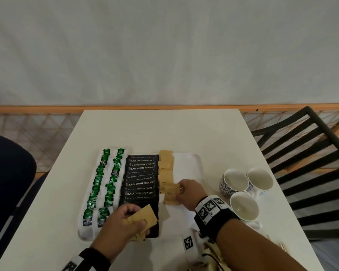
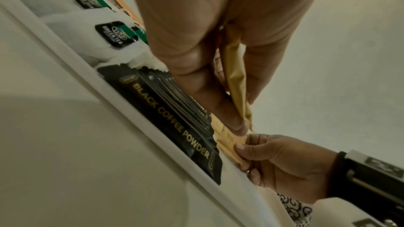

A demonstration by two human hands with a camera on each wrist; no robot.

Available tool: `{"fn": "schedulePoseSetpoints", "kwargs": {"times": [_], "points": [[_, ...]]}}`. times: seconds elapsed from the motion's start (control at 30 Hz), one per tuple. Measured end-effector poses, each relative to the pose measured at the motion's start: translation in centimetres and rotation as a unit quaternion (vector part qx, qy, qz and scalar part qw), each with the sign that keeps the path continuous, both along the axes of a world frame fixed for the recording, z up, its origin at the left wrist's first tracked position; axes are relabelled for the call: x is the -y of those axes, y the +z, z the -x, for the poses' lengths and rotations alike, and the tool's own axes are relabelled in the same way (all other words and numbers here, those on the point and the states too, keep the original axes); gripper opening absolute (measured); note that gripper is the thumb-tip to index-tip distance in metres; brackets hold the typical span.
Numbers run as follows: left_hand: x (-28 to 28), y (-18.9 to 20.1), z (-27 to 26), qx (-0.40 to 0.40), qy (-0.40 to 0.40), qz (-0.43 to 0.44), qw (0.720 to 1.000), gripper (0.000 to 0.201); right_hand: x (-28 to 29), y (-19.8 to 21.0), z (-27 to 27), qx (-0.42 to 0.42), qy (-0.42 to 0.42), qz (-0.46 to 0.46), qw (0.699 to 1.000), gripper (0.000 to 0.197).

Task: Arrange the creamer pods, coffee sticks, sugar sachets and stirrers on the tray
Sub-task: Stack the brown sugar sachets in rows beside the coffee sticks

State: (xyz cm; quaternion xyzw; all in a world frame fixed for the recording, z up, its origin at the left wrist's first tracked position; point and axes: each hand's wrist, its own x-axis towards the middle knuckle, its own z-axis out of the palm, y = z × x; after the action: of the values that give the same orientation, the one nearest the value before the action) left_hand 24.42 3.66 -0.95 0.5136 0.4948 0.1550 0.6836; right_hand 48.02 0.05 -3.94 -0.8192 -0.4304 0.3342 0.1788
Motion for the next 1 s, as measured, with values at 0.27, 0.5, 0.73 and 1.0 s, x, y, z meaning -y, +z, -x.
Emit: {"fn": "schedulePoseSetpoints", "kwargs": {"times": [0.27,0.5,0.73,1.0], "points": [[-0.7,0.1,-0.3,0.019,0.026,0.033,0.999,0.033,-2.1,-0.1,0.2,0.001,-0.017,0.004,1.000,0.014],[-1.2,0.4,-1.1,0.043,0.040,0.028,0.998,0.029,-2.2,-0.1,0.9,-0.033,-0.080,-0.022,0.996,0.026],[-1.3,0.3,-1.3,0.032,0.041,0.000,0.999,0.025,-1.5,0.2,1.6,-0.044,-0.059,-0.097,0.993,0.029],[-1.1,0.1,-1.8,-0.071,-0.095,-0.153,0.981,0.019,1.1,2.6,3.2,-0.130,0.163,-0.100,0.973,0.033]]}}
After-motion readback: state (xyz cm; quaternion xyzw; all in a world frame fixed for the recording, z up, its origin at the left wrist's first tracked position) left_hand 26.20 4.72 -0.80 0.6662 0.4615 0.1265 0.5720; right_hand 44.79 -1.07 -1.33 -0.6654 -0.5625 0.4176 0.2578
